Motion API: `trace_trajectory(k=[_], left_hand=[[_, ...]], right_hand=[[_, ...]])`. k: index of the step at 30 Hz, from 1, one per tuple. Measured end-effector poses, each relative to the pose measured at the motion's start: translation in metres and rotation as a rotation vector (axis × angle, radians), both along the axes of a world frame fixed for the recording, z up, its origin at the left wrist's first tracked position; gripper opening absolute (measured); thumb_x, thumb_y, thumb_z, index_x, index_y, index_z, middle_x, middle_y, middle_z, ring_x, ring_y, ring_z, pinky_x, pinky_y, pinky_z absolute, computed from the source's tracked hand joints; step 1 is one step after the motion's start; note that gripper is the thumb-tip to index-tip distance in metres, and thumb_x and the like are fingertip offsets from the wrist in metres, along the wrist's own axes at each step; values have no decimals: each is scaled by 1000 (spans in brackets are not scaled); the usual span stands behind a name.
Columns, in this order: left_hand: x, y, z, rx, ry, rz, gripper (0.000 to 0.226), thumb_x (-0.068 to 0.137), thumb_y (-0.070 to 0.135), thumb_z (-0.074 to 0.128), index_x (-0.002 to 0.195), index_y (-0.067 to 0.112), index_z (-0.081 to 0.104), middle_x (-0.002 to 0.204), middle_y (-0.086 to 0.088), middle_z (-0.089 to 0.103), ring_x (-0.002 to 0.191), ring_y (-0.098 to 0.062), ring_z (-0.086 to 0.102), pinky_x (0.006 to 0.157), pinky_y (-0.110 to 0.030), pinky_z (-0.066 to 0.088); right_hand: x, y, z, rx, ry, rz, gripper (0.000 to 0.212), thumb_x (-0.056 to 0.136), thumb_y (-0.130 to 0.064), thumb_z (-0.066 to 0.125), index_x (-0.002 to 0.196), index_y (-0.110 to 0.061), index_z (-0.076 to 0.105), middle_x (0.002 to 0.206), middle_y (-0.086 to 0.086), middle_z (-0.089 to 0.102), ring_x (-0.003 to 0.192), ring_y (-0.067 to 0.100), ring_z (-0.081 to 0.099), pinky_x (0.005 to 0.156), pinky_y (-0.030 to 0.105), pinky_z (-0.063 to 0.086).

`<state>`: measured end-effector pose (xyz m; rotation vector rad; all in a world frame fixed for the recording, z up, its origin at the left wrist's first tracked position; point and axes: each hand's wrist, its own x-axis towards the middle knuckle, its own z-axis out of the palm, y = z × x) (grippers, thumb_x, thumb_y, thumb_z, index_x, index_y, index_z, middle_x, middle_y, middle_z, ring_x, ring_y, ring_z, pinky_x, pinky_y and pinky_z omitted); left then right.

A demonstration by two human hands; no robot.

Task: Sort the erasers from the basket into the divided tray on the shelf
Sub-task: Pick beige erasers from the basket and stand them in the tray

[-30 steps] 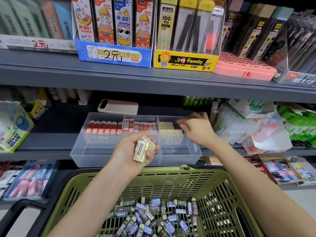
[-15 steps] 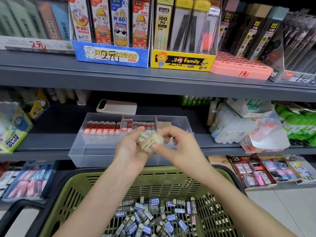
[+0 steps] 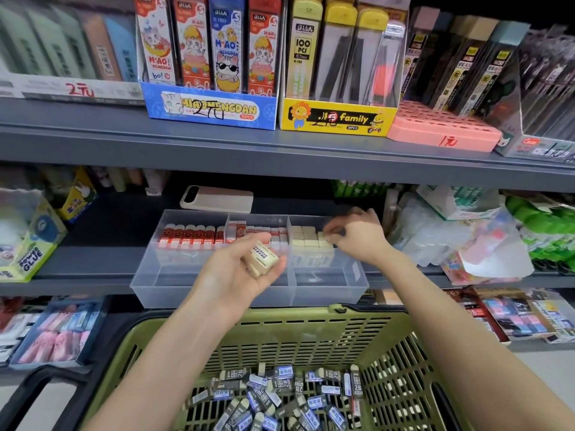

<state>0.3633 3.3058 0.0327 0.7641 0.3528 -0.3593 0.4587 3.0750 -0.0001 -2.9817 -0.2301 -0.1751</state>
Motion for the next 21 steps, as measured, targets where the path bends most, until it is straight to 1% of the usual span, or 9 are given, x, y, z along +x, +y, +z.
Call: trace_trajectory(k=[3,5,8,10,12,14,15,18,21], left_hand=[[0,3,3,-83,-13,-45,26,92,-1,44,113,-7,60,108,-29,62,106,-43,62,74,-50,58],[0,4,4,-96,-43,-94,28,93,-3,41,114,-6,58,99,-30,67,102,-45,63,75,-53,57],[0,4,2,-59,-100,-127,26,94,0,43,115,-4,59,102,-30,67,94,-42,67,69,-47,60],[0,3,-1,-9,-132,-127,24,94,4,46,112,-1,61,102,-27,68,89,-38,70,62,-38,59],[0,2,-4,47,-166,-109,23,92,7,49,108,4,65,102,-23,70,90,-35,70,60,-32,58],[1,1,-6,76,-197,-75,23,86,11,55,104,8,69,104,-19,71,94,-32,70,62,-28,57],[1,-1,-7,84,-213,-63,24,83,12,57,103,11,70,104,-16,71,95,-29,70,63,-27,57],[-2,-9,-9,189,-271,-52,22,84,15,59,102,19,72,98,-3,74,90,-15,71,67,-24,56],[-8,-19,-12,293,-309,-28,19,88,16,60,99,23,73,99,1,72,89,-10,70,70,-22,56]], right_hand=[[5,-2,-4,-87,83,77,30,93,-25,40,106,-34,65,110,-9,66,115,18,42,94,34,19],[9,-3,-3,-166,115,117,33,95,-25,33,109,-35,61,109,-8,65,114,18,41,88,34,17],[5,1,2,-268,85,132,33,95,-26,30,104,-31,61,102,-5,66,109,19,42,79,34,13],[-7,7,9,-304,-71,98,32,95,-29,32,102,-28,63,98,-5,67,108,21,44,79,34,15],[-27,19,17,-93,-240,41,38,95,-42,34,96,-26,68,93,-8,69,101,23,49,83,34,23],[-55,41,29,293,-248,66,49,89,-58,35,79,-26,71,75,-13,66,82,19,52,82,37,34],[-69,51,33,369,-227,95,53,85,-63,34,74,-27,71,71,-15,64,78,15,51,79,37,37],[-95,71,40,307,-167,119,48,83,-65,44,79,-27,73,84,-13,68,85,12,50,79,34,34],[-102,71,41,319,-138,102,32,88,-50,54,88,-26,74,98,-13,67,93,13,49,84,34,33]])
